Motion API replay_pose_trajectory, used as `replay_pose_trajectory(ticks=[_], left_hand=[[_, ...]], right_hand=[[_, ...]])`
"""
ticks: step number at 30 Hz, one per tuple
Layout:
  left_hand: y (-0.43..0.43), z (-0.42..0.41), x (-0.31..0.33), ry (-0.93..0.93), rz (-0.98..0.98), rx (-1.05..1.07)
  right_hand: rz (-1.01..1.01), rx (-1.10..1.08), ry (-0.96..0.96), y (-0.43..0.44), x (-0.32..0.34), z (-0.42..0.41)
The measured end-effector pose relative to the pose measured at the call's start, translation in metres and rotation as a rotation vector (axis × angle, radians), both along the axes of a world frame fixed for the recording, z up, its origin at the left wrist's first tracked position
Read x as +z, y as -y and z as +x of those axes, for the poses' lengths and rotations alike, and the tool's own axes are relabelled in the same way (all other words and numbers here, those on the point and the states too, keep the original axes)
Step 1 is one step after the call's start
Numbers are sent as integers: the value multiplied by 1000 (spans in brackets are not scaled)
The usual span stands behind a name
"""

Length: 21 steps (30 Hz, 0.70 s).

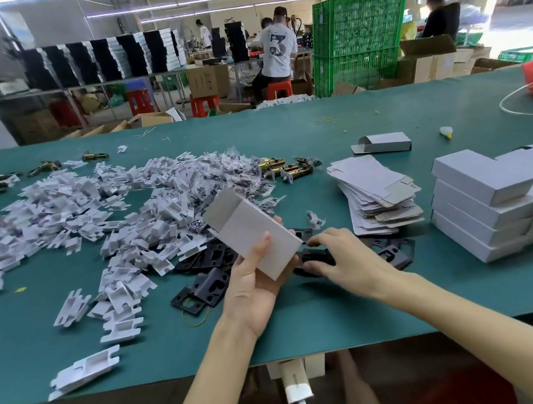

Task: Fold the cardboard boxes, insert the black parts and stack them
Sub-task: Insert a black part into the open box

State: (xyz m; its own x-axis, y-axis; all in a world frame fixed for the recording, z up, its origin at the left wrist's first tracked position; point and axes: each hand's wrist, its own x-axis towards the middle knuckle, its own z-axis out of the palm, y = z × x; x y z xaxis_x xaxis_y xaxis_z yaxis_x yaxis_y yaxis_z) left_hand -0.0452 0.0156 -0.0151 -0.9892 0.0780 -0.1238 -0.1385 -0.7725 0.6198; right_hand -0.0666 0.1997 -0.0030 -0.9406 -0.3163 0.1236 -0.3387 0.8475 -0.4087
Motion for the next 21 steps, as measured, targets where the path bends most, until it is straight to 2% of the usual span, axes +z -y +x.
replay_pose_trajectory(ticks=[3,8,10,12,14,17,21], left_hand=[[-2,4,3,45,111,21],[0,15,8,57,543,10],[2,16,9,55,615,29],[3,13,8,83,512,56],[3,11,3,126,316,79],[9,9,-5,94,126,86],[19,9,-6,-7,-123,106]], right_hand=[[79,45,25,2,-3,2],[79,34,-1,6,-7,-1],[79,34,-4,8,-8,-2],[80,32,-7,9,-10,-4],[79,39,13,10,-8,-7],[-38,33,1,18,2,-11],[-380,-54,-334,53,38,-8]])
